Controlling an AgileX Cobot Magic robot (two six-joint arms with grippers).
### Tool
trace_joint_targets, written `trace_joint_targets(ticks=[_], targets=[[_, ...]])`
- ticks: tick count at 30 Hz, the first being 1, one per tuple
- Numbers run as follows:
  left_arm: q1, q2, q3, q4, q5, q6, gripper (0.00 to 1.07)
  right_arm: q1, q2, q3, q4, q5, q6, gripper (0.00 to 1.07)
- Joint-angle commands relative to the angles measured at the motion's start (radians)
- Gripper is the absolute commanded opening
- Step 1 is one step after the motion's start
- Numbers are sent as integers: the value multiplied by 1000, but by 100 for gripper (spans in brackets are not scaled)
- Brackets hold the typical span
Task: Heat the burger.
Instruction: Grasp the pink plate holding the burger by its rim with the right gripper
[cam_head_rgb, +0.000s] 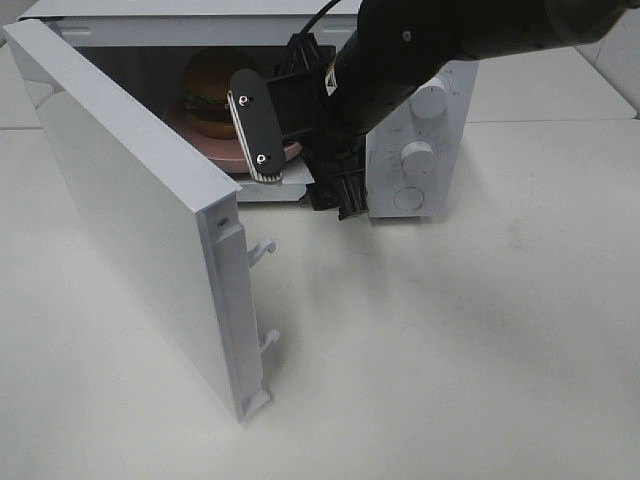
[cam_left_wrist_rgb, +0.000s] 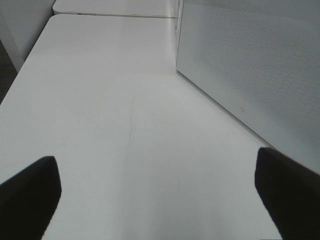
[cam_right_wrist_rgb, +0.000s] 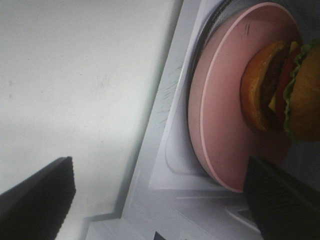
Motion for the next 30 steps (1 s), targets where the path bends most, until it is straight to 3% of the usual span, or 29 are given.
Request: trace_joint_targets(ticks=[1, 20, 28, 30], targets=[[4, -15, -1, -1, -5, 2, 98, 3, 44, -54, -4, -8, 9, 87], [4, -15, -1, -1, -5, 2, 98, 3, 227, -247, -3, 13, 38, 86], [4, -15, -1, -1, -5, 2, 98, 0, 306, -348, 0, 56, 53, 85], [4, -15, -1, -1, -5, 2, 98, 0, 350, -416, 0, 87, 69, 85]])
